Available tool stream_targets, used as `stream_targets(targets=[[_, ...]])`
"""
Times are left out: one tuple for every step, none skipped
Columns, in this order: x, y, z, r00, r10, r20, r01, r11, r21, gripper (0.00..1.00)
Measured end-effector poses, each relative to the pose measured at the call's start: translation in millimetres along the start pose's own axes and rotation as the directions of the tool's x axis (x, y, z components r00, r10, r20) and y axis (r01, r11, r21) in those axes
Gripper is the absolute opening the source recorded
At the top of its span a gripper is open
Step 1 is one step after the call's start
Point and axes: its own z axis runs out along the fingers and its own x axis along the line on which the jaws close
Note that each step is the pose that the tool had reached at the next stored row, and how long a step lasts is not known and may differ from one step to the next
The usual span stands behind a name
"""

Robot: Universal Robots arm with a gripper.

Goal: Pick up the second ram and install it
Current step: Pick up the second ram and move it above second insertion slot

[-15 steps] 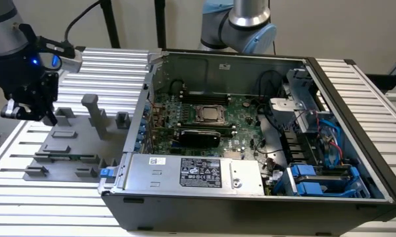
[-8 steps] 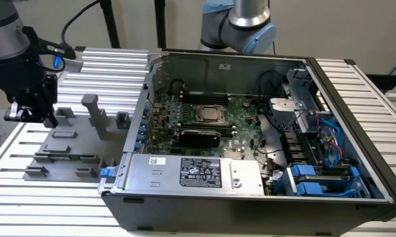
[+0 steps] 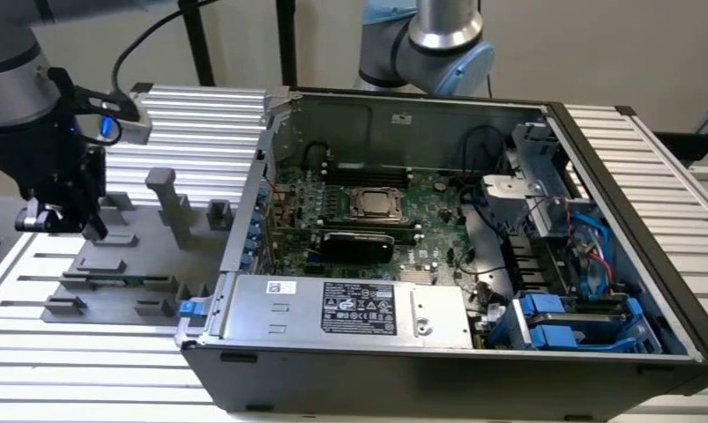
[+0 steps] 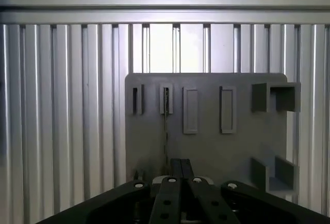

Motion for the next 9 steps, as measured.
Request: stream_targets(targets=[[0.0, -0.4, 1.8, 1.0, -0.002, -0.0001, 0.002, 1.0, 0.0002, 0.0], [0.1, -0.8, 3.6, 1.0, -0.004, -0.0002, 0.004, 1.0, 0.0004, 0.0], [0.1, -1.1, 5.5, 1.0, -0.007, -0.0003, 0.007, 1.0, 0.0005, 0.0], [0.2, -1.5, 7.3, 1.0, -0.009, -0.0003, 0.009, 1.0, 0.0005, 0.0], [0.2, -1.8, 9.1, 0.9999, -0.012, -0.0004, 0.012, 0.9999, 0.0006, 1.0], [0.3, -2.1, 10.9, 0.9999, -0.014, -0.0005, 0.014, 0.9999, 0.0006, 1.0], [0.4, -2.4, 12.7, 0.9999, -0.016, -0.0006, 0.016, 0.9999, 0.0006, 1.0], [0.4, -2.7, 14.5, 0.9998, -0.018, -0.0006, 0.018, 0.9998, 0.0006, 1.0], [0.6, -2.9, 16.3, 0.9998, -0.02, -0.0007, 0.02, 0.9998, 0.0006, 1.0]])
